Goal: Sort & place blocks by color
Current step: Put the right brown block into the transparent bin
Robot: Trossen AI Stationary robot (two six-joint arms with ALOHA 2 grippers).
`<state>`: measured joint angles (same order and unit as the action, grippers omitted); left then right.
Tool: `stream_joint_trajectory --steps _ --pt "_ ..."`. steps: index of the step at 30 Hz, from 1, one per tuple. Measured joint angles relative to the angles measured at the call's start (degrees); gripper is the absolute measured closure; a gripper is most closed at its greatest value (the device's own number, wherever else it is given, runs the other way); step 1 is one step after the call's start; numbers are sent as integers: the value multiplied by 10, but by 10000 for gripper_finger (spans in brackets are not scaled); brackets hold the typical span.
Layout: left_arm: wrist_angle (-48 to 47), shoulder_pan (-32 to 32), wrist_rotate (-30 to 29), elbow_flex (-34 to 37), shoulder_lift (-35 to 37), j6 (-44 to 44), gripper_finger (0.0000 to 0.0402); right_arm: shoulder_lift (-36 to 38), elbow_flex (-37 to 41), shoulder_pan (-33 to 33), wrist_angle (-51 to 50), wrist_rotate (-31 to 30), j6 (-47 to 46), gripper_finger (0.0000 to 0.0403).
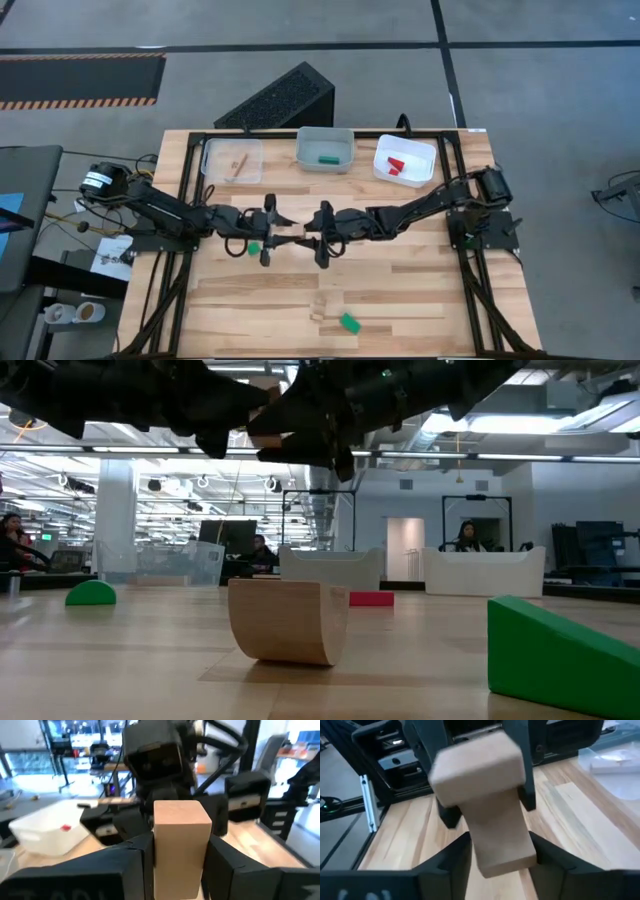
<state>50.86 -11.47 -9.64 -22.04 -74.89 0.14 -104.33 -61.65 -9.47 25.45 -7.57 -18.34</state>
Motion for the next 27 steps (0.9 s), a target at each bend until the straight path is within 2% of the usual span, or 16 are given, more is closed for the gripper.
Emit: stream_joint_trajectory --steps 4,7,11,13,15,17,20,27 --pt "-67 -1 -33 0 27 -22 306 1 0 1 -25 6 -7 171" --pt "-132 1 -98 0 59 -53 306 22 0 10 -100 16 -7 151" --pt "-239 7 -208 0 104 -80 306 67 0 20 -195 15 -7 149" --pt "-309 23 -268 0 128 -97 306 85 0 26 -230 -7 3 152" --pt "-370 53 -323 0 149 -121 306 102 0 31 -249 -32 21 157" --pt "-442 99 -347 0 175 -147 306 112 0 38 -257 -45 41 162" --pt "-511 195 -331 0 204 -175 306 113 0 51 -266 -44 65 172" --pt "-545 409 -199 0 222 -174 306 78 0 74 -277 -43 99 193"
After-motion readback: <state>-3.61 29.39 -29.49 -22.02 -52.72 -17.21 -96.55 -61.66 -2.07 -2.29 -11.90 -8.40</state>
